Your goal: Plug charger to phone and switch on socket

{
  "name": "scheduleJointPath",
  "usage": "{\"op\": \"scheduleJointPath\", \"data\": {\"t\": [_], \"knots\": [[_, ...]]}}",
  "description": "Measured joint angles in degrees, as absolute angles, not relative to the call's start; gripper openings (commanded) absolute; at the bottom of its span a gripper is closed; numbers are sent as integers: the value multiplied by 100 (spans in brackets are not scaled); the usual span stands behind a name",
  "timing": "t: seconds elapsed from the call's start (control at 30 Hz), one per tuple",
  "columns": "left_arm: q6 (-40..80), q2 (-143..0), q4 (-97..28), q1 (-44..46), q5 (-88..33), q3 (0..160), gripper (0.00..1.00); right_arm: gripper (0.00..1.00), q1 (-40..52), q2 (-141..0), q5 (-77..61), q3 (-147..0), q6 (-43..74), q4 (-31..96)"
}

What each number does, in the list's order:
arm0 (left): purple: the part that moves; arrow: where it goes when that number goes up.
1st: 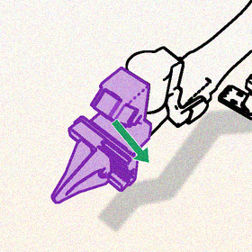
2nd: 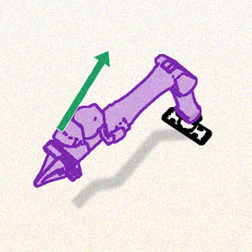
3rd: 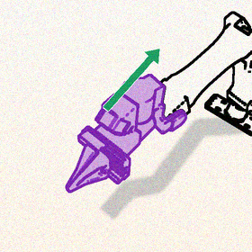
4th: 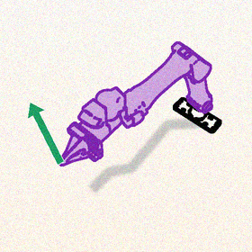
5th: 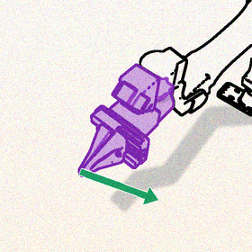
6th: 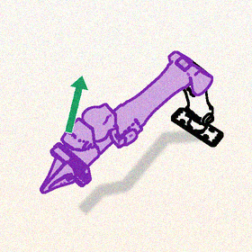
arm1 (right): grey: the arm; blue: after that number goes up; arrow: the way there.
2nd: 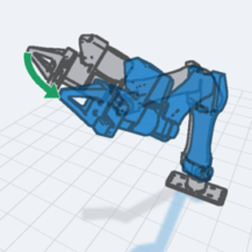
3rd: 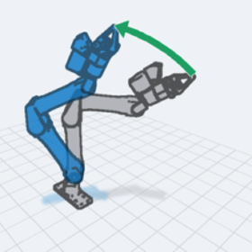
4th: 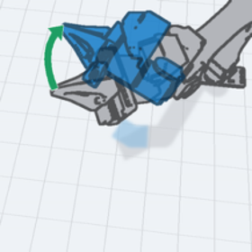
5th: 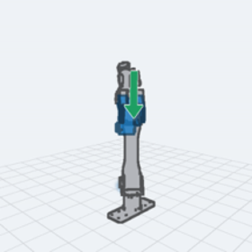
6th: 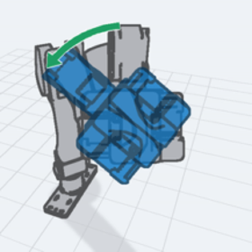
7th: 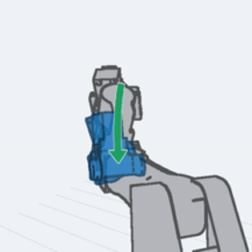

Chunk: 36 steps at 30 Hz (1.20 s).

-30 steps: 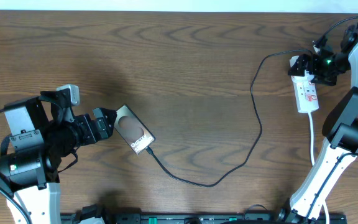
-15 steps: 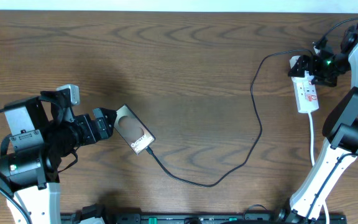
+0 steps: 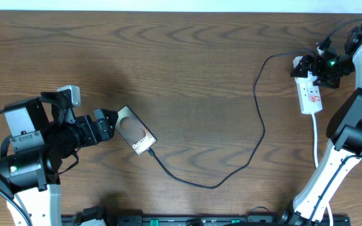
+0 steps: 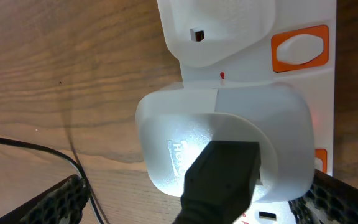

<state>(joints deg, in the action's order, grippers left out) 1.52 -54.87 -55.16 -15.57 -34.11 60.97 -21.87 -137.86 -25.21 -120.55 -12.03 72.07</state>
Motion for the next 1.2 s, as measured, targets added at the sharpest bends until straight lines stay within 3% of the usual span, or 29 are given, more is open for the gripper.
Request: {"op": "scheduleJointPath", "data": {"t": [0.57, 0.97, 1.2], "knots": [[152, -5487, -5513, -1557, -3411, 6097, 98, 99, -2270, -13653, -2178, -12267, -598, 7797], [152, -5487, -5516, -1557, -3411, 6097, 98, 99, -2309, -11124, -1302, -12416, -36, 8357], [152, -5487, -5516, -1557, -3411, 6097, 98, 99, -2185, -10359, -1256, -12470, -16, 8639]]}}
